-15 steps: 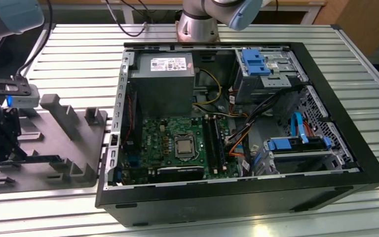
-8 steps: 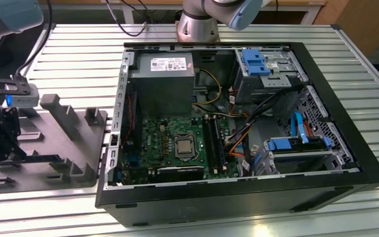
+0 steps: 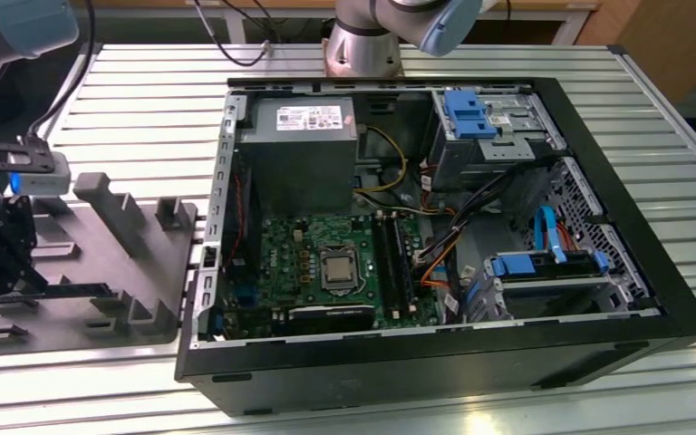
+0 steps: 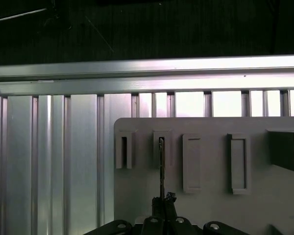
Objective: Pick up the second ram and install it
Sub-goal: 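Pick up the second ram and move it above second insertion slot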
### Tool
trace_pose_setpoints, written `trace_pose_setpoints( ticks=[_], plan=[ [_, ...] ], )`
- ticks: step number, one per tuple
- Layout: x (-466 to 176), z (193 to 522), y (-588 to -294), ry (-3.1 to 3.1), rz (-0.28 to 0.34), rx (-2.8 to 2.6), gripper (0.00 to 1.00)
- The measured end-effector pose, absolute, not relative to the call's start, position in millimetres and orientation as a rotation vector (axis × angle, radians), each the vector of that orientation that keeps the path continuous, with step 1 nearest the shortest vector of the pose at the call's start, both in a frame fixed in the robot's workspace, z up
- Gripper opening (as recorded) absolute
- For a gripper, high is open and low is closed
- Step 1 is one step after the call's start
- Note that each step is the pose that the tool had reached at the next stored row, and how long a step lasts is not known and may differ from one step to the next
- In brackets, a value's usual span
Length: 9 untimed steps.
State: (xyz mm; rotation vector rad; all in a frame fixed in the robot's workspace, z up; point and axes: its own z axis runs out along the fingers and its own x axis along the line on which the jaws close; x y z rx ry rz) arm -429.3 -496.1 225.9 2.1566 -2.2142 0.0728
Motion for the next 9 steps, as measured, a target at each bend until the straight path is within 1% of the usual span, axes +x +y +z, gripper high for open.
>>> trace_pose_setpoints(
  ticks=[9],
  plan=[
    [-429.3,228.8,-496.1,-2.214,0.073,2.156,0.12]
  ],
)
